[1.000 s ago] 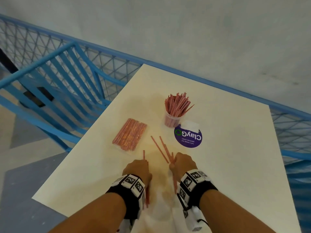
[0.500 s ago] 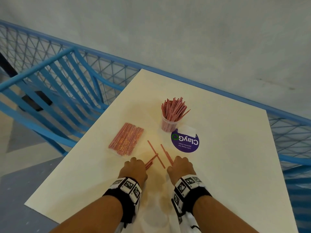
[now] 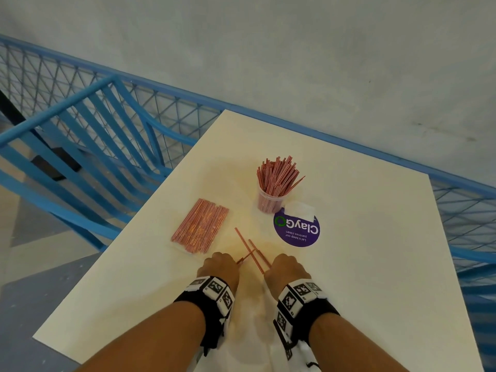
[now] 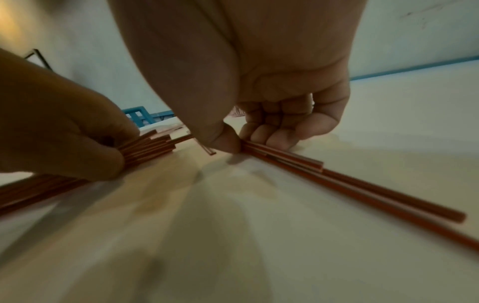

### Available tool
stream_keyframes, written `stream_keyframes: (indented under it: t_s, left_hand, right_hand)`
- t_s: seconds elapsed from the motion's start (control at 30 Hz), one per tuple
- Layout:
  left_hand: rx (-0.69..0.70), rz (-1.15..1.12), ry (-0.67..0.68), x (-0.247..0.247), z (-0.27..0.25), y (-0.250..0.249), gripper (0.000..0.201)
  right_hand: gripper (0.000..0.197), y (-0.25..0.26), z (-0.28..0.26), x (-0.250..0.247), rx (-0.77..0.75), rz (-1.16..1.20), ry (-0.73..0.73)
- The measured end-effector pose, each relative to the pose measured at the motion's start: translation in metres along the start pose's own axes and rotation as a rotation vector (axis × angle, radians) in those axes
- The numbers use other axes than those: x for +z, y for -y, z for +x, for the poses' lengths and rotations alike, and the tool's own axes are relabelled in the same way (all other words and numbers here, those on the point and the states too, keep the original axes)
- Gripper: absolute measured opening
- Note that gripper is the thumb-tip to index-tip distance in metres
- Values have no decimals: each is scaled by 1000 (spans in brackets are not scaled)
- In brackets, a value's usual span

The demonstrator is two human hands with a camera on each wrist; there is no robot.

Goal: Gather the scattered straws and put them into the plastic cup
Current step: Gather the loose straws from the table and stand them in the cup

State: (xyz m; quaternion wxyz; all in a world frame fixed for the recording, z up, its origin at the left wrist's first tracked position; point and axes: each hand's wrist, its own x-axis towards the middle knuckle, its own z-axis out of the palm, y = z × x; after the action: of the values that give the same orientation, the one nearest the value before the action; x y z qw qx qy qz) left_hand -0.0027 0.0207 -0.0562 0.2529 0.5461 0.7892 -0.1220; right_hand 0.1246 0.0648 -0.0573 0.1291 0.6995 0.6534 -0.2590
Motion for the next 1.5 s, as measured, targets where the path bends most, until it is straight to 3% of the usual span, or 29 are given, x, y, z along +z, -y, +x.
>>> stream_keyframes:
  t_s: [0.17,0.5,0.67,0.77,0.87,1.0,1.1,1.17,1.27,1.33,1.4,1.5]
  left_hand:
    - [91,111,-155,11,-10,-5,27]
    - [-1,-35,-157,7,-9,-3,26]
    - [2,49,-151,12,-9,-5,25]
    - [66,115,-237,5,-17,-7,15]
    - [89,193,-240,16,-14,-3,27]
    - [129,100,-320,3,-15,-5,32]
    - [120,126,-364,7,-15,-6,10]
    - [147,110,-360,10,-16,-6,3]
    - [116,63,-229,17,-11,-6,18]
    - [125,86,-234,13,-18,-5,24]
    - [121,131,-221,17,-18,-4,12]
    - [133,61,-233,0,-25,-4,19]
  right_hand:
    - [20,1,-4,6,-52,2,-88]
    - [22,2,-2,6,-60,24,-78]
    - [23,-1,0,9,-102,-13,-84]
    - [26,0,-1,12,-117,-45,-115]
    - [26,-1,-2,11,-142,-84,-138]
    - [24,-3,-3,7,-147,-93,-143]
    - [24,-3,-4,5,-137,-91,-127]
    - [25,-3,-6,4,-135,-87,-117]
    - [27,-5,-9,-3,-138,-42,-94]
    - [28,-7,-9,-11,-128,-3,-81]
    - [27,-11,-9,-16,-117,29,-67]
    - [24,-19,-10,-15,-102,98,-50]
